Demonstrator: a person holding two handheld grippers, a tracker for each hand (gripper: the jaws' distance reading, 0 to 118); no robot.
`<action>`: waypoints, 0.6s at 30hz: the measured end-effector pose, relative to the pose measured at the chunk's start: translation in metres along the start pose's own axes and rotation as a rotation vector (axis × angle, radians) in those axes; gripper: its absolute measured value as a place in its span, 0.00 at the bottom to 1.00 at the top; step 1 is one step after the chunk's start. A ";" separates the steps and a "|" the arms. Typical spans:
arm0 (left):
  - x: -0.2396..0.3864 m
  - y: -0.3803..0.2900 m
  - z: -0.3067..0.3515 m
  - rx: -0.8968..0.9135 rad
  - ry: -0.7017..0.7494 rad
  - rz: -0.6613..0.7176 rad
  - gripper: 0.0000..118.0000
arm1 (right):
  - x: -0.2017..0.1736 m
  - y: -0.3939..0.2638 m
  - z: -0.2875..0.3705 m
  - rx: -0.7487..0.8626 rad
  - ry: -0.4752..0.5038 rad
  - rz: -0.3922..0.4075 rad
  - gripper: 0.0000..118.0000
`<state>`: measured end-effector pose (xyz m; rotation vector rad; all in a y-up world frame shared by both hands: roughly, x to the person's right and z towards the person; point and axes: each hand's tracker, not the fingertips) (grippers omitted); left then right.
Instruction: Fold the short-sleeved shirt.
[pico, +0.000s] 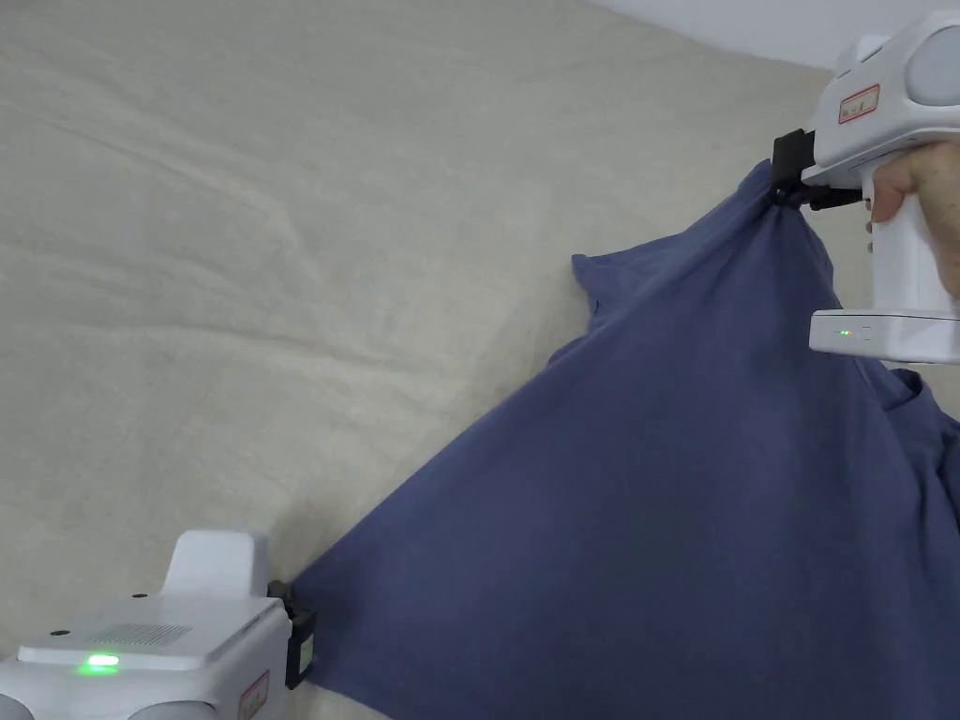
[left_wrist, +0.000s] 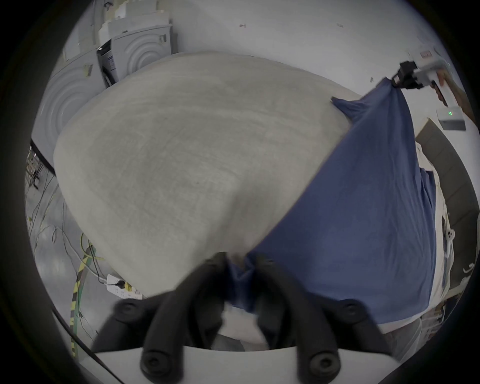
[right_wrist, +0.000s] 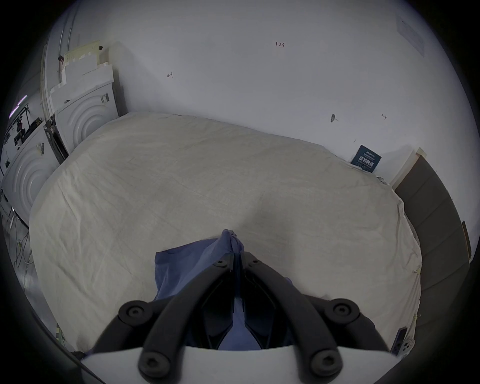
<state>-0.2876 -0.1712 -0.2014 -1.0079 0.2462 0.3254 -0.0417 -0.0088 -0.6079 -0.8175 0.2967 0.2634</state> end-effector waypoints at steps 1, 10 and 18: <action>0.000 0.001 -0.001 -0.025 -0.010 0.028 0.02 | 0.002 0.000 0.003 0.002 -0.001 -0.011 0.03; -0.012 0.053 0.050 0.255 -0.087 0.236 0.00 | 0.042 0.004 0.086 0.104 -0.032 -0.079 0.03; 0.011 0.142 0.125 0.529 -0.119 0.247 0.00 | 0.108 -0.002 0.243 0.284 -0.099 -0.155 0.03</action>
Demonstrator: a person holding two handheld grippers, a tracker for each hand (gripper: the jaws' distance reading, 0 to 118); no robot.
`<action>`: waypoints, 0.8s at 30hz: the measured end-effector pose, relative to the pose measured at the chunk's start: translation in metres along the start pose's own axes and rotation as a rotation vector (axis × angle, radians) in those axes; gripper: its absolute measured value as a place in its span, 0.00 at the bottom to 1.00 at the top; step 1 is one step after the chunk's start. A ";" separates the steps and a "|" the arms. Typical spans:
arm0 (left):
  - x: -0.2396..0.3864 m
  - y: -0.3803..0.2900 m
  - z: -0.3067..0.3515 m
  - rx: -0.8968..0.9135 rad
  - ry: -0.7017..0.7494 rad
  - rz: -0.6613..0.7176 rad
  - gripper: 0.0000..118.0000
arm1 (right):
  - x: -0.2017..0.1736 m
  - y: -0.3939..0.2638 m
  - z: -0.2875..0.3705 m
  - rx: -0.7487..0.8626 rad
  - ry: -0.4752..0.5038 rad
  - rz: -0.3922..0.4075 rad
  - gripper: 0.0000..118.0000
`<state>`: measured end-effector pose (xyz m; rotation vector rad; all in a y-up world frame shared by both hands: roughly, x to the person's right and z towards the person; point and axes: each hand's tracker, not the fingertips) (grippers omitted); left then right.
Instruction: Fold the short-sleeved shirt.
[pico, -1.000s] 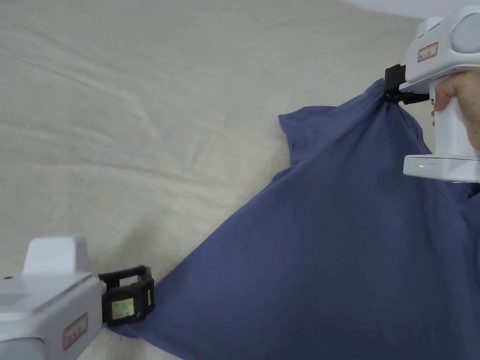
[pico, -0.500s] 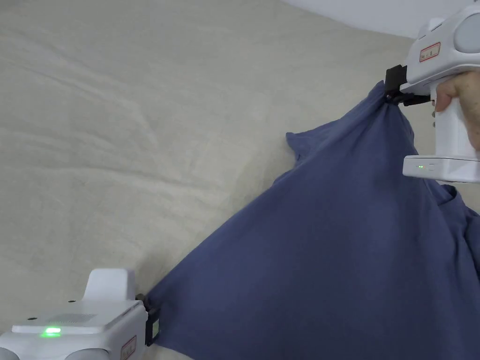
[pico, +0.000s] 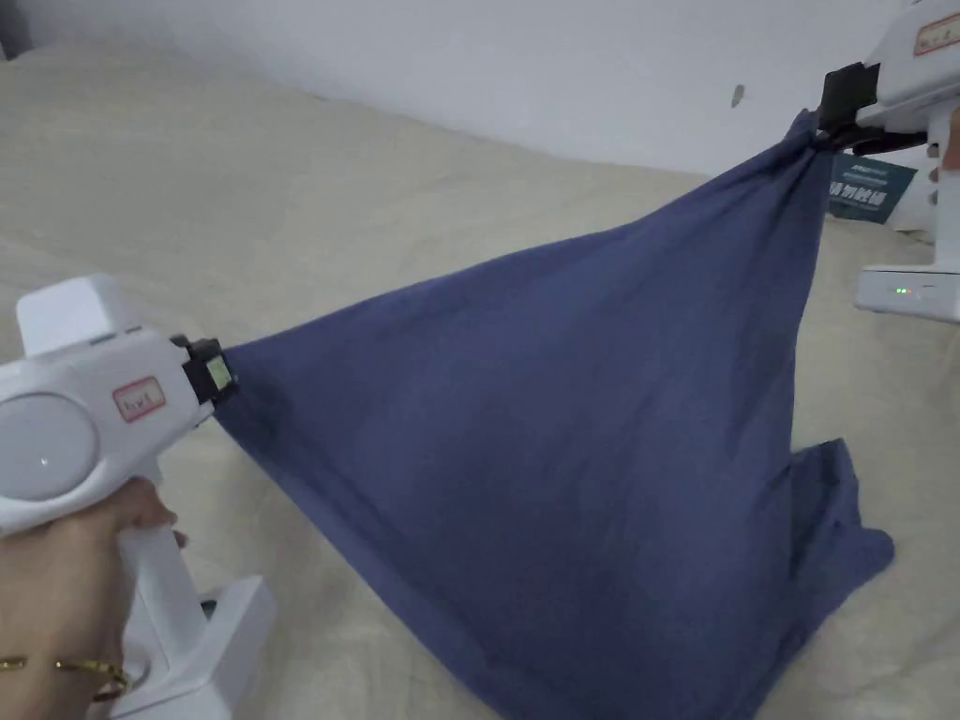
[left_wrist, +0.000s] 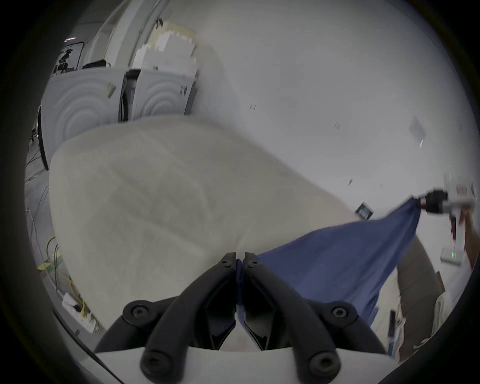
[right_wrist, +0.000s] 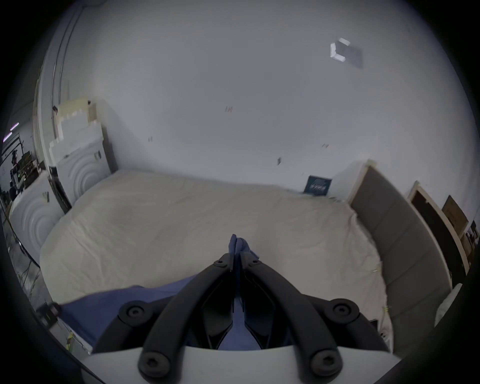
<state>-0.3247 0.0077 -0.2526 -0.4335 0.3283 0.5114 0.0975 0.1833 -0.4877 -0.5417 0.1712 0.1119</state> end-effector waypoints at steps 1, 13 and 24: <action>0.006 0.016 0.005 0.035 -0.017 -0.014 0.00 | 0.011 0.005 0.022 0.024 -0.004 -0.012 0.03; 0.097 0.177 0.105 0.306 -0.114 -0.279 0.00 | 0.079 0.017 0.225 0.232 -0.059 -0.063 0.03; 0.153 0.264 0.162 0.416 -0.073 -0.436 0.00 | 0.095 0.035 0.279 0.309 -0.061 -0.087 0.03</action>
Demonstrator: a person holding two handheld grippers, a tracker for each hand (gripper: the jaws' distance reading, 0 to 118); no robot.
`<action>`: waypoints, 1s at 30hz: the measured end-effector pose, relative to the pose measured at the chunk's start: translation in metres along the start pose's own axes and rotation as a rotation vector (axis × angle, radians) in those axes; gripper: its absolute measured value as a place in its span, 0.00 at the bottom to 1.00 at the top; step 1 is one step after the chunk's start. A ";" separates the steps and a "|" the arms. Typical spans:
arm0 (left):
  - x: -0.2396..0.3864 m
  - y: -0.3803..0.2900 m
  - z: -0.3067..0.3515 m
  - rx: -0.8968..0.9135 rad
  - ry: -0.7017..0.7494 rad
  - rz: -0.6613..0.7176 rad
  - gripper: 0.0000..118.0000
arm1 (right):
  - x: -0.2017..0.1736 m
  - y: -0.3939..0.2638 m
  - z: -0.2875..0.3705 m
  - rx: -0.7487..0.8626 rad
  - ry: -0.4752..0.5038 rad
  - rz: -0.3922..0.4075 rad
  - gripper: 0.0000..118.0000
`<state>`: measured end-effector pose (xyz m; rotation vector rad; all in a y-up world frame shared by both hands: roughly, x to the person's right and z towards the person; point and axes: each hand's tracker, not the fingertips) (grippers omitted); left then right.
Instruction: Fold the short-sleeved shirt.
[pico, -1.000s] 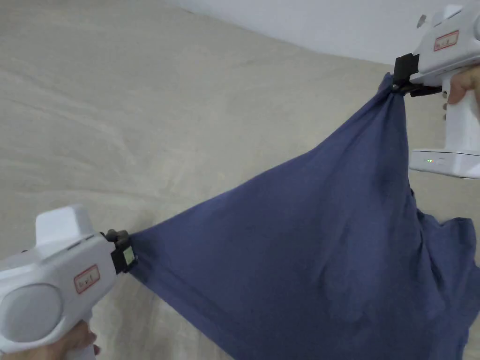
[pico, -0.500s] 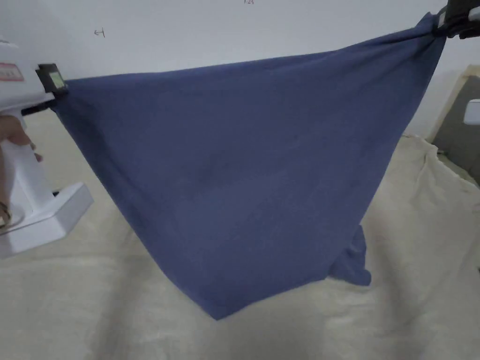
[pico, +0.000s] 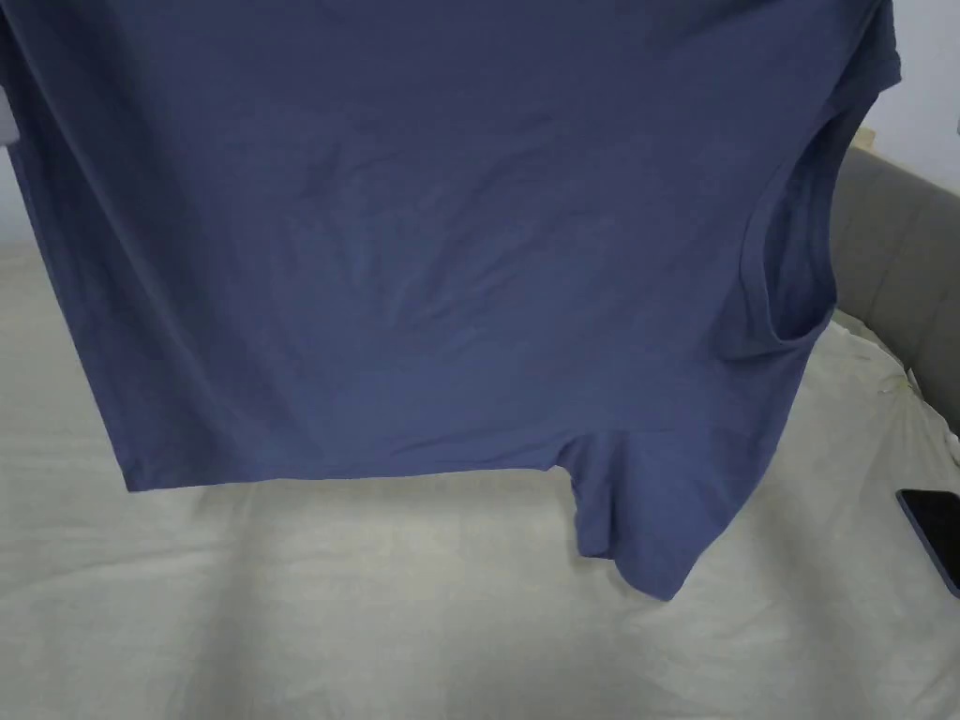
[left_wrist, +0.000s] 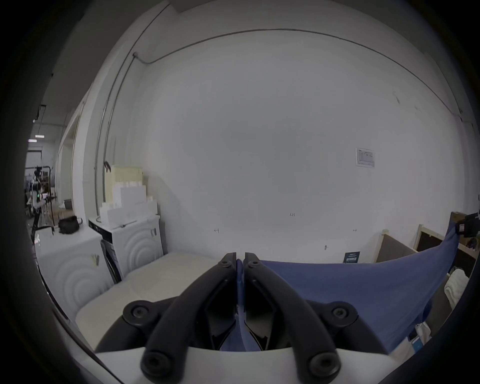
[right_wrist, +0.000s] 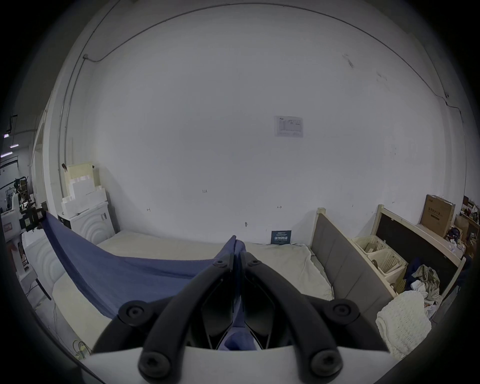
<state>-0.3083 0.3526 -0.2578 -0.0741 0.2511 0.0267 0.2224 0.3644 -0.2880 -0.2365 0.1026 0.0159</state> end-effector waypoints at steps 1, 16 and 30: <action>0.002 0.005 -0.002 -0.007 0.009 -0.002 0.00 | 0.000 0.003 -0.001 0.003 -0.002 -0.001 0.03; 0.062 0.035 -0.117 -0.073 0.134 -0.180 0.00 | -0.005 0.060 -0.085 0.015 -0.153 -0.047 0.03; 0.155 0.015 -0.288 0.076 0.220 -0.233 0.00 | 0.021 0.070 -0.271 0.039 -0.270 -0.033 0.03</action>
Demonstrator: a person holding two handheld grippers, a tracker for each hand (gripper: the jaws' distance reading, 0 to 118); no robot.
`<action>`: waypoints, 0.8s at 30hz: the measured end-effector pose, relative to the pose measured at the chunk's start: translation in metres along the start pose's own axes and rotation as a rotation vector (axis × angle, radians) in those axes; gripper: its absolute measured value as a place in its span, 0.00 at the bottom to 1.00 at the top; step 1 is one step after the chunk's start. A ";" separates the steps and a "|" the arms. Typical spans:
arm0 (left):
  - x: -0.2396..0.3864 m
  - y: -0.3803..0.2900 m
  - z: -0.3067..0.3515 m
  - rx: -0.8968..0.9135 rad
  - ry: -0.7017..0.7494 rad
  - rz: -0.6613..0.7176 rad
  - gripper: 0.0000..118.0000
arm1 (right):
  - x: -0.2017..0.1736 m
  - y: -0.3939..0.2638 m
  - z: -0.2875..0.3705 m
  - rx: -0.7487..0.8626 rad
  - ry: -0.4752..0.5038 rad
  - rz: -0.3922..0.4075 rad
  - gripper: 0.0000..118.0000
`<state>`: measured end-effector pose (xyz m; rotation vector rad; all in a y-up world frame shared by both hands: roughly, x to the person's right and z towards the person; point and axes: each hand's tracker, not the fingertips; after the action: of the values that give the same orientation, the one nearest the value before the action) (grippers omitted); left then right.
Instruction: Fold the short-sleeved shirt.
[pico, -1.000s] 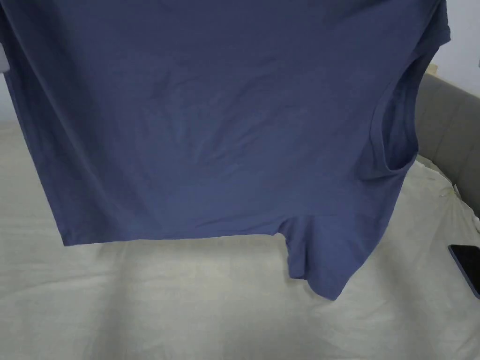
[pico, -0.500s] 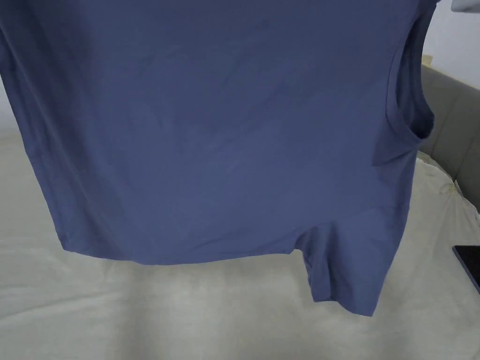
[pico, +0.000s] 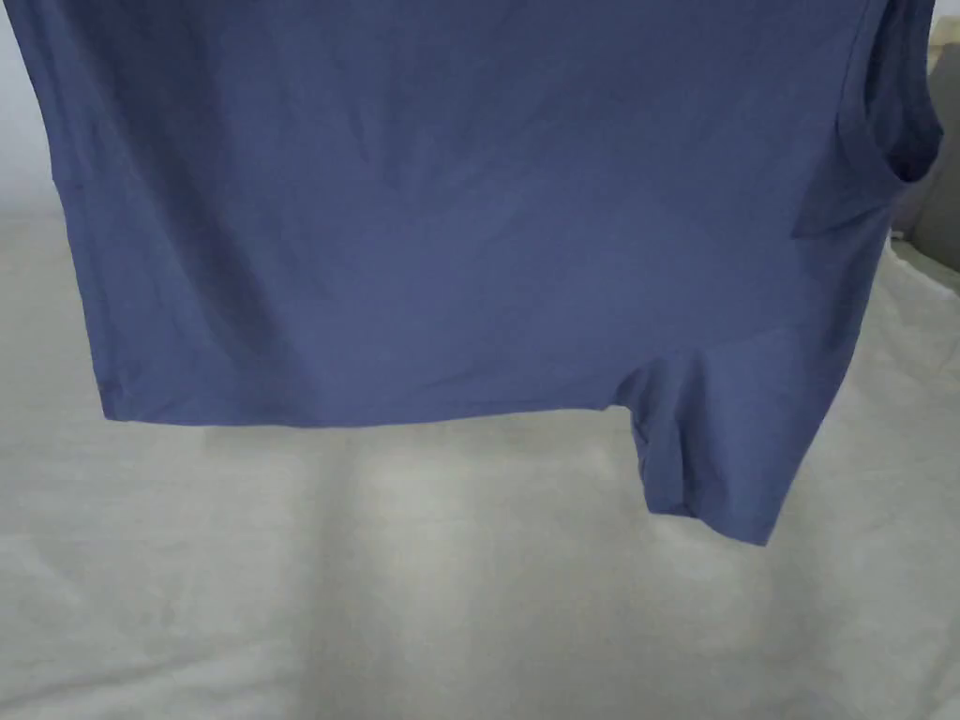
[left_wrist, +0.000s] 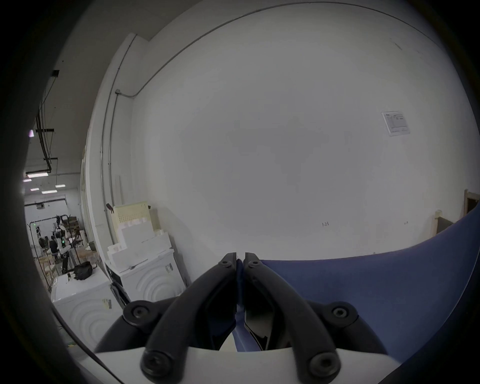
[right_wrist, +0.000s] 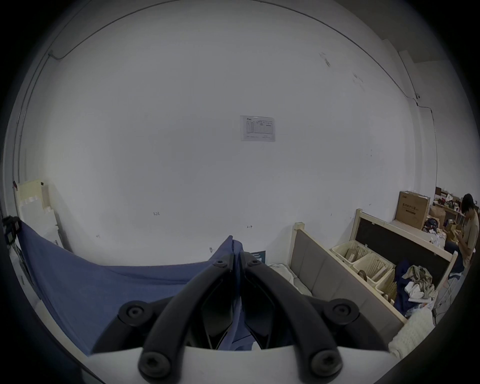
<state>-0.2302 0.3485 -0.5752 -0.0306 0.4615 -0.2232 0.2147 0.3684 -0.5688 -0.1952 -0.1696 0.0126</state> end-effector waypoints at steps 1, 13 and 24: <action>0.008 -0.003 -0.007 0.004 0.005 -0.008 0.00 | 0.000 -0.002 -0.009 0.002 -0.005 0.002 0.03; 0.094 -0.078 -0.087 0.068 0.000 -0.084 0.00 | 0.006 -0.055 -0.100 0.101 -0.059 -0.012 0.03; 0.160 -0.259 -0.118 -0.202 -0.114 -0.156 0.00 | 0.001 -0.235 -0.184 -0.179 -0.055 0.040 0.03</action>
<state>-0.1966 0.0633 -0.7305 -0.2768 0.3673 -0.3258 0.2459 0.1028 -0.7012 -0.3768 -0.2217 0.0429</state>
